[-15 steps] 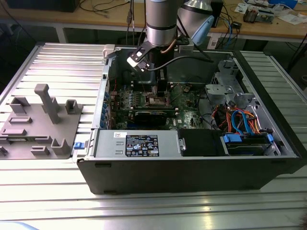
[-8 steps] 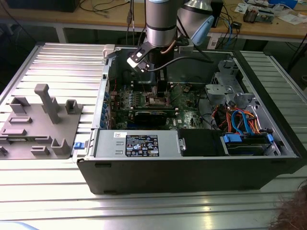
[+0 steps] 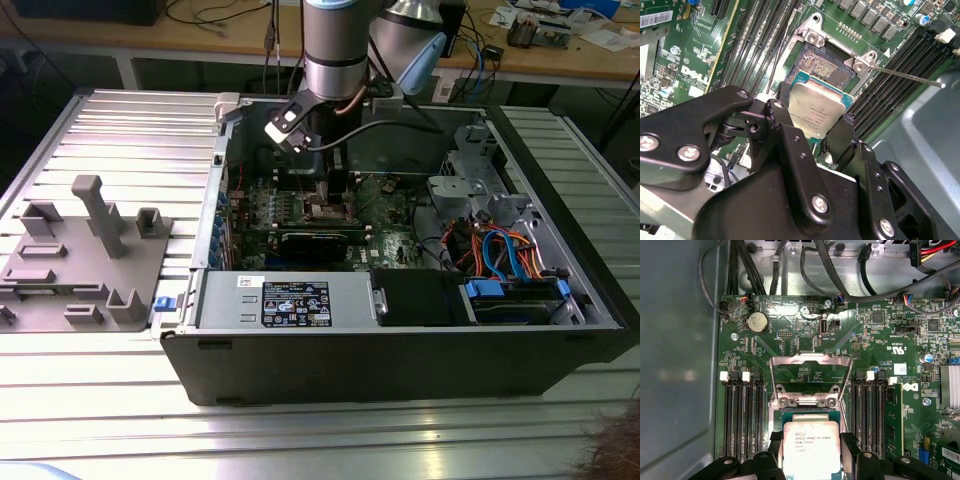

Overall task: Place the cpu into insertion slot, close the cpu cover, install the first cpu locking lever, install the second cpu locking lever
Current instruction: 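Place the cpu into insertion slot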

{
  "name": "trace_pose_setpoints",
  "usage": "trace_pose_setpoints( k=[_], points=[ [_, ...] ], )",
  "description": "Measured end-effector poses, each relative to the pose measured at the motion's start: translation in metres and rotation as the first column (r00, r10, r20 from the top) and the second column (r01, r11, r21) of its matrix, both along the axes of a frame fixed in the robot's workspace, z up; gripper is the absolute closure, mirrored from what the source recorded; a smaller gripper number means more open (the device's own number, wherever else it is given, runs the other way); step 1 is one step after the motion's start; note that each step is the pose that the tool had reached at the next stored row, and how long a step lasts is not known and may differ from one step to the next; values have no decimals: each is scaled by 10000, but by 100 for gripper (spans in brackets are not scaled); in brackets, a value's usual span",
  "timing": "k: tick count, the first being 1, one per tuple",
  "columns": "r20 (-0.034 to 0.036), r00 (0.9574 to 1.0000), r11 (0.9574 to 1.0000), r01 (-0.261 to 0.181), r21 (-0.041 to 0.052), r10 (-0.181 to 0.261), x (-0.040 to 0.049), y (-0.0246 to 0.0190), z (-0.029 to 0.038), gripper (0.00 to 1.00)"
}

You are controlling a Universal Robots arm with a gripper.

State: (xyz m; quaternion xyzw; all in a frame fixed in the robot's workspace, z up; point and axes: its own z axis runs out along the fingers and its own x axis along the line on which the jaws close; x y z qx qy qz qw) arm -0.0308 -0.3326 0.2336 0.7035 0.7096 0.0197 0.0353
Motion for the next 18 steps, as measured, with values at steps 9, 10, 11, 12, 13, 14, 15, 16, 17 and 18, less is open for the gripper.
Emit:
trace_pose_setpoints(
  k=[9,10,11,12,13,14,15,16,17,18],
  points=[
    [0,10000,10000,0,-1,0,0,0,-22,46],
    [0,10000,10000,0,0,0,0,0,-25,46],
    [0,10000,10000,0,0,0,0,0,-28,46],
    [0,10000,10000,0,0,0,0,0,-29,46],
    [0,10000,10000,0,0,0,0,0,-31,46],
    [0,10000,10000,0,0,0,0,0,-32,46],
    [0,10000,10000,0,0,0,0,0,-34,46],
    [0,10000,10000,0,0,0,0,0,-37,46],
    [0,10000,10000,0,0,0,0,0,-40,46],
    [0,10000,10000,0,0,0,0,0,-43,46]
  ],
)
